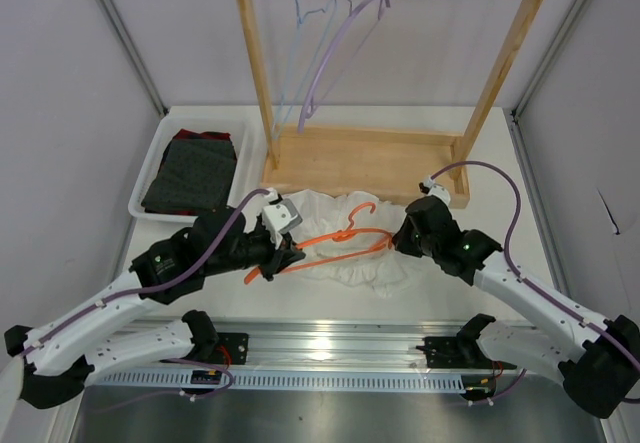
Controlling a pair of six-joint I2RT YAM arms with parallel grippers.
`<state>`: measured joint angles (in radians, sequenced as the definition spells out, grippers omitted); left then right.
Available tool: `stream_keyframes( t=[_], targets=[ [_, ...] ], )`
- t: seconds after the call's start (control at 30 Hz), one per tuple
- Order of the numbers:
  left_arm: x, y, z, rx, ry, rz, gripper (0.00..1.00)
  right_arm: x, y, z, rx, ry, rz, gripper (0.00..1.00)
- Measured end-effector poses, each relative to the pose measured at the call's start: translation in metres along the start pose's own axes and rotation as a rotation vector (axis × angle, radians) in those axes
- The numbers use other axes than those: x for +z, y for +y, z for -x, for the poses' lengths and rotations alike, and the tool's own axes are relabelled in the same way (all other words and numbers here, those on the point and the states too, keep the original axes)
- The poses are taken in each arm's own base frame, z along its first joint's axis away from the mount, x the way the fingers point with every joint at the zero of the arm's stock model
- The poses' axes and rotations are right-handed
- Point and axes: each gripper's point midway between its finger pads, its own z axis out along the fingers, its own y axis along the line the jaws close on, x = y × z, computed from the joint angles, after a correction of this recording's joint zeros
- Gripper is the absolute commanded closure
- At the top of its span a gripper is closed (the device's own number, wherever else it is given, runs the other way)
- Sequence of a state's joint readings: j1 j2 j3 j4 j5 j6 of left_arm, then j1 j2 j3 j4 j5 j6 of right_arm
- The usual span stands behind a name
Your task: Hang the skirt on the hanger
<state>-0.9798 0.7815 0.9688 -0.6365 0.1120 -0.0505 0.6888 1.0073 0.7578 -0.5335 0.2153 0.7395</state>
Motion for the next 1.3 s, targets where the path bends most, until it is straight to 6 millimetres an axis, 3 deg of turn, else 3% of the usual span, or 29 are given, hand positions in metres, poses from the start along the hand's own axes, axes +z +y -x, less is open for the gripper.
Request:
stream_keyframes(
  t=[0.43, 0.63, 1.13, 1.3],
  targets=[
    [0.037, 0.021, -0.005, -0.100, -0.023, -0.057, 1.00, -0.017, 0.012, 0.014, 0.006, -0.026, 0.042, 1.00],
    [0.063, 0.016, -0.006, -0.160, -0.010, -0.137, 1.00, -0.018, 0.012, 0.013, 0.002, -0.020, 0.043, 1.00],
    [0.129, 0.014, -0.033, -0.326, 0.008, -0.239, 1.00, -0.011, 0.011, -0.001, -0.024, 0.018, 0.046, 1.00],
    [0.138, 0.016, -0.037, -0.348, 0.006, -0.241, 1.00, -0.006, 0.012, -0.007, -0.046, 0.031, 0.038, 0.80]
  ],
)
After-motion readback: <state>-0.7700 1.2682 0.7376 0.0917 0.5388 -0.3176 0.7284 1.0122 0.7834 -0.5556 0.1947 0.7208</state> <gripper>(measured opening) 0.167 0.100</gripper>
